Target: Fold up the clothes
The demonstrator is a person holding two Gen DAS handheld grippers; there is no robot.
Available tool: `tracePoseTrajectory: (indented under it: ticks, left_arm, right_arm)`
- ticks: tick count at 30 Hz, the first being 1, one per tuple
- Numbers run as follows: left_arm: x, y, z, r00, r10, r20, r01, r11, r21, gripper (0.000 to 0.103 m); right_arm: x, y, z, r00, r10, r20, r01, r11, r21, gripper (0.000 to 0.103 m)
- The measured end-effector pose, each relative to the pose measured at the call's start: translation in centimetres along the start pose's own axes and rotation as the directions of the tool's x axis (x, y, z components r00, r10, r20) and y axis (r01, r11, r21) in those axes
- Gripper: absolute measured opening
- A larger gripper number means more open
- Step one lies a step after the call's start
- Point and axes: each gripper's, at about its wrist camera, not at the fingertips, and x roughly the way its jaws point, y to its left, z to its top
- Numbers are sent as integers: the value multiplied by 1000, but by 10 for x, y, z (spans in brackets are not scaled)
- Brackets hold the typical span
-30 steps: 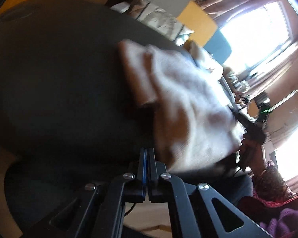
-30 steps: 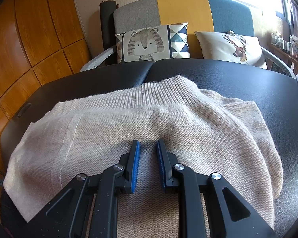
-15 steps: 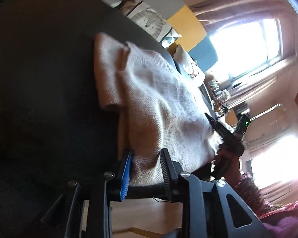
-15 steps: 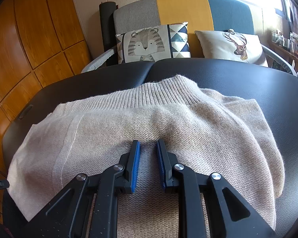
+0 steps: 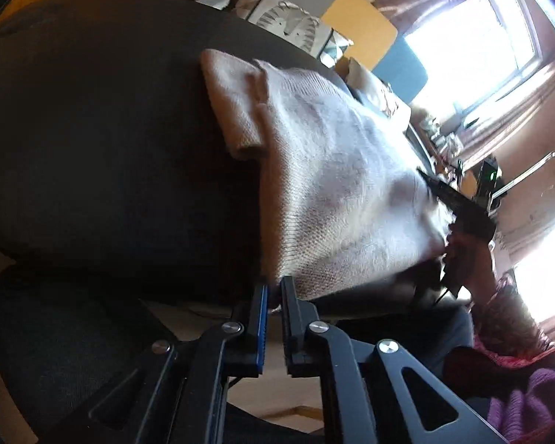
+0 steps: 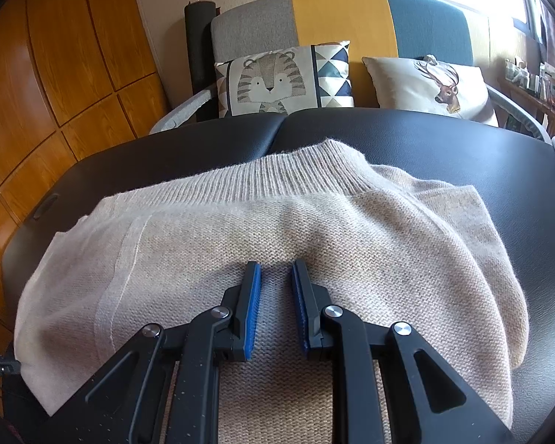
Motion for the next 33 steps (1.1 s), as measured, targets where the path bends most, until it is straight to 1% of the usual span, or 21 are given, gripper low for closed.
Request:
tracePoseTrajectory:
  ticks: [2,3,6,7,8,9,10,13,14,15,17,19,20,21,22,24,26,28,30,31,33]
  left_arm:
    - [-16,-2,8,997,26,75,-25,1000,-9,8]
    - [-25,-3,13,992,41,118,-40,999,-13,7]
    - [-30,-30,34,977,47,209,-59,997,52,7]
    - [-30,-40,41,971,45,237,-65,995,77,8]
    - [-30,-51,48,963,42,265,-72,992,102,10]
    - [-31,-61,56,956,39,292,-79,989,126,14]
    - [-22,-70,62,956,46,289,-93,984,152,14]
    - [24,-95,78,970,91,225,-143,962,231,14]
    - [37,-102,79,971,113,209,-165,953,255,14]
    - [50,-110,79,969,149,198,-201,939,278,14]
    - [70,-117,76,950,238,201,-293,905,309,14]
    - [76,-109,67,923,311,226,-369,881,295,14]
    - [75,-103,63,920,309,240,-371,885,281,15]
    - [71,-97,59,924,285,256,-351,898,266,16]
    - [69,-93,57,927,269,262,-335,907,255,17]
    - [69,-90,56,931,252,264,-316,917,242,17]
    - [73,-94,57,927,261,268,-329,911,249,17]
    - [70,-97,55,924,271,269,-336,912,236,17]
    - [63,-99,54,921,274,276,-335,919,206,17]
    - [58,-101,53,919,268,289,-327,929,177,17]
    - [54,-107,53,917,237,321,-298,941,157,17]
  right_arm:
    - [0,-1,0,1000,6,0,-6,1000,5,19]
    - [-1,2,1,1000,-7,-2,7,1000,-2,19]
    - [-8,14,5,998,-61,-8,60,998,-32,19]
    - [-13,21,7,998,-64,1,64,997,-38,19]
    - [-21,31,8,999,-33,21,34,998,-45,19]
    - [-28,44,9,999,14,36,-12,998,-62,19]
    - [-31,58,9,998,51,30,-49,995,-90,19]
    - [-23,113,3,991,124,-46,-131,966,-222,20]
    - [-20,131,0,987,143,-70,-157,951,-266,20]
    - [-16,144,-5,985,146,-86,-166,939,-300,21]
    - [-8,167,-17,984,140,-113,-172,916,-362,21]
    - [-9,178,-37,987,116,-113,-154,890,-430,26]
    - [-10,182,-48,988,103,-111,-143,875,-463,31]
    - [-12,186,-59,990,90,-108,-132,858,-496,42]
    - [-16,188,-70,992,87,-95,-124,841,-526,48]
    - [-28,190,-94,994,90,-62,-109,806,-582,49]
    - [-33,183,-99,992,107,-64,-124,814,-567,49]
    - [-38,171,-87,978,174,-114,-207,855,-475,49]
    - [-55,153,-74,968,240,-68,-248,896,-369,49]
    - [-62,145,-68,970,240,-35,-238,912,-335,49]
    - [-70,125,-57,985,171,18,-159,942,-296,49]
